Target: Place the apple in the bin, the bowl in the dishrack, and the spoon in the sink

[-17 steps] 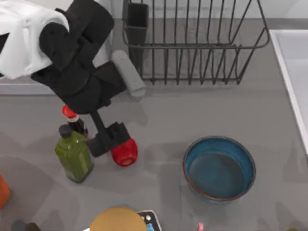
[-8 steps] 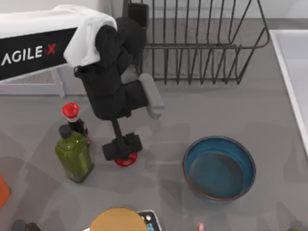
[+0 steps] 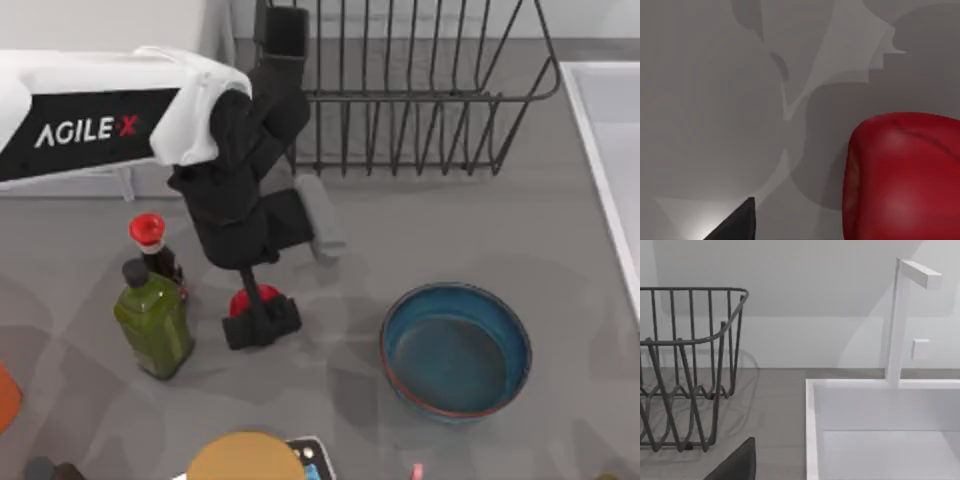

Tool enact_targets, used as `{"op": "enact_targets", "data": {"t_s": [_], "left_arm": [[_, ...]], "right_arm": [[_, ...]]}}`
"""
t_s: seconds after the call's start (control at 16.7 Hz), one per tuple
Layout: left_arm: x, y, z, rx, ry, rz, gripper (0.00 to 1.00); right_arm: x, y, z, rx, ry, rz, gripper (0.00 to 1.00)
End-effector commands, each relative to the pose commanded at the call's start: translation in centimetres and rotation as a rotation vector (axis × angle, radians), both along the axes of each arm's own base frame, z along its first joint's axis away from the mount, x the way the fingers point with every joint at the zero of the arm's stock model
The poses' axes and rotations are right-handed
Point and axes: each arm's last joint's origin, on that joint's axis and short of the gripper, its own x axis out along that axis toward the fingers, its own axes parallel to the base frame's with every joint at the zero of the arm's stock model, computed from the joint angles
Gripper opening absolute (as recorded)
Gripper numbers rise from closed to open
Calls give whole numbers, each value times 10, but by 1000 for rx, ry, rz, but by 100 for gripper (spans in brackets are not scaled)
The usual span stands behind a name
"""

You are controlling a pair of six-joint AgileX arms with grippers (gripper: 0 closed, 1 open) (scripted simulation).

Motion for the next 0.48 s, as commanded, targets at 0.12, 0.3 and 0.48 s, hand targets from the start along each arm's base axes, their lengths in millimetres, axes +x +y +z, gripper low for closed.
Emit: {"op": "enact_targets", "data": {"t_s": [0.12, 0.3, 0.48], "left_arm": [[0, -2, -21, -4, -7, 0, 100], [-2, -3, -37, 1, 2, -1, 100], [-2, -3, -37, 1, 2, -1, 100]], "right_arm": [[0, 0, 0, 0, 0, 0, 100], [0, 0, 0, 0, 0, 0, 100], [0, 0, 0, 0, 0, 0, 100]]}}
